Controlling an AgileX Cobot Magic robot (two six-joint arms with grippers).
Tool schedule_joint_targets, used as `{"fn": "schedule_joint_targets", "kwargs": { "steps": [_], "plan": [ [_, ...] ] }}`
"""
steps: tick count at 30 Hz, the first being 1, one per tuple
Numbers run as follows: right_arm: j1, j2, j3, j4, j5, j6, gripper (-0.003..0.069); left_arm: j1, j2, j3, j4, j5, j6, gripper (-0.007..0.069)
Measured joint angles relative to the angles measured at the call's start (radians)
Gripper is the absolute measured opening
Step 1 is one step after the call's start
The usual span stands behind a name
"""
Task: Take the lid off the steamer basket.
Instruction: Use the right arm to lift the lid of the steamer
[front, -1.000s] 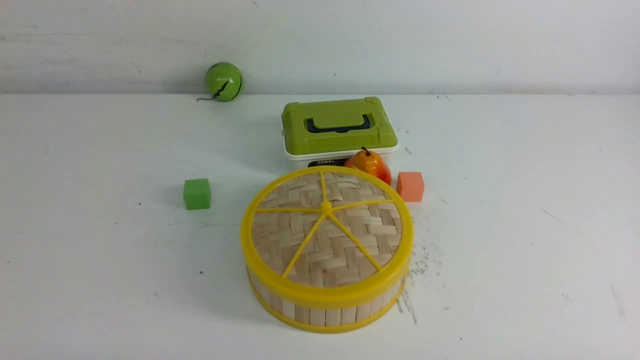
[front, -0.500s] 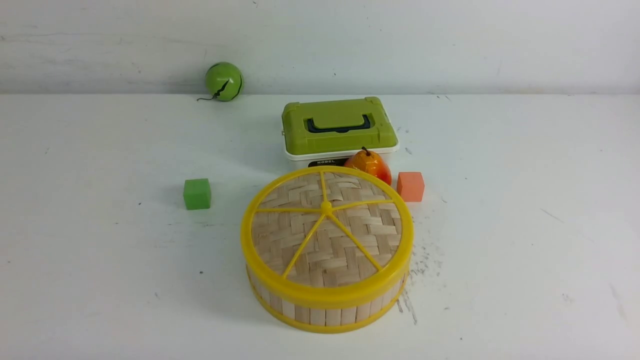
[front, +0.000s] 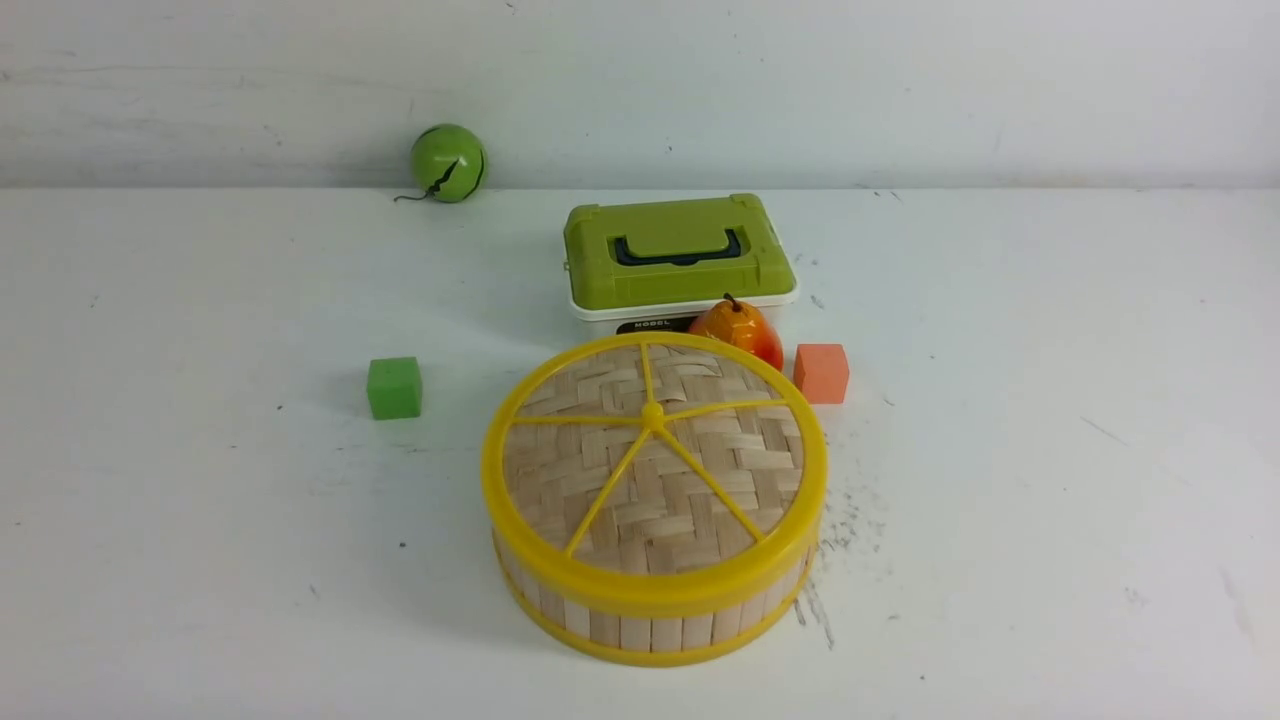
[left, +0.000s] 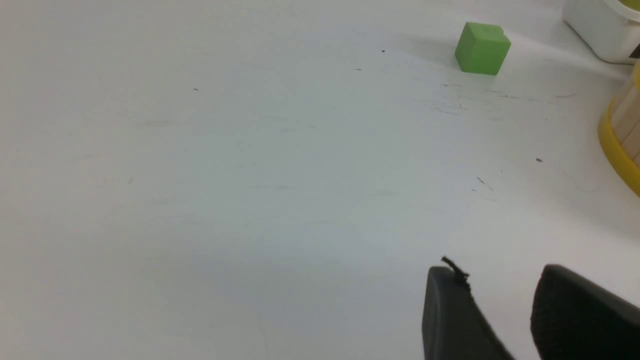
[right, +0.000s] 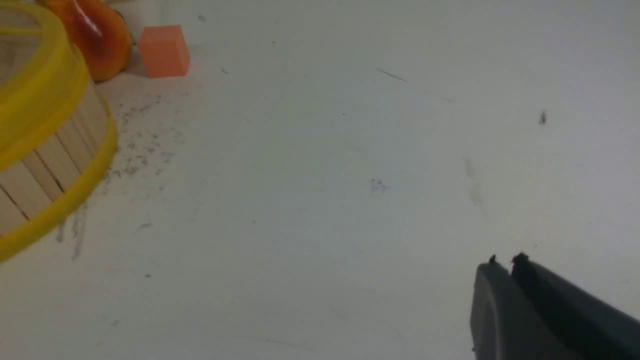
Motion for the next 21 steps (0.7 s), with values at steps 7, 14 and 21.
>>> {"fn": "schedule_joint_targets", "kwargs": {
  "steps": [7, 14, 21],
  "plan": [
    [0.0, 0.0, 0.008, 0.6, 0.011, 0.296, 0.005, 0.0, 0.0, 0.0, 0.0, 0.0, 0.0, 0.0239],
    [0.0, 0.0, 0.008, 0.676, -0.073, 0.25, 0.0056, 0.0, 0.0, 0.0, 0.0, 0.0, 0.0, 0.0239],
    [0.0, 0.025, -0.104, 0.659, 0.005, -0.069, 0.0059, 0.0, 0.0, 0.0, 0.0, 0.001, 0.0, 0.0239]
  ]
}}
